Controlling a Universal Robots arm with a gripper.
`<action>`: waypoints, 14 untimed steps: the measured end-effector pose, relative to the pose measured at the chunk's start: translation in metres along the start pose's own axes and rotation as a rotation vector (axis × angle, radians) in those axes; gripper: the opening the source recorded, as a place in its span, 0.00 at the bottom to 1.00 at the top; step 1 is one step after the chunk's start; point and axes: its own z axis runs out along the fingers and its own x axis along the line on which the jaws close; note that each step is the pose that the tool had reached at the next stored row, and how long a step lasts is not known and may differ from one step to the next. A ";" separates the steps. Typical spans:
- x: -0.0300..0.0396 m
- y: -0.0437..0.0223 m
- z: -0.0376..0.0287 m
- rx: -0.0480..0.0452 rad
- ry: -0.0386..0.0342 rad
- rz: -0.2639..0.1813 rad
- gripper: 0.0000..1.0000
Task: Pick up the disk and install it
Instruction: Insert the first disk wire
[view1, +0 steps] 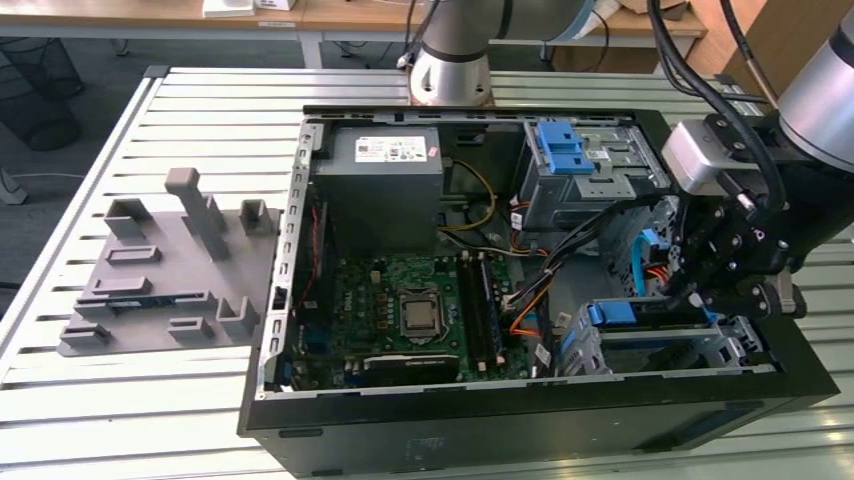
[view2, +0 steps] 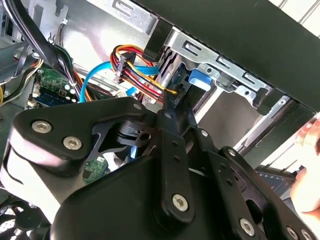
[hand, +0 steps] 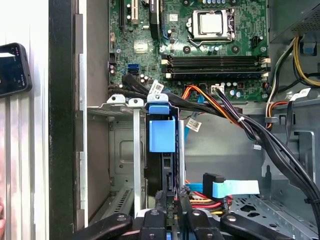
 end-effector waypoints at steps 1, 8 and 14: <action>0.0000 0.0001 -0.0013 0.0000 0.0001 0.000 0.24; 0.0001 0.0003 -0.0076 0.0000 0.0001 0.000 0.24; 0.0001 0.0003 -0.0087 0.0000 0.0001 0.000 0.22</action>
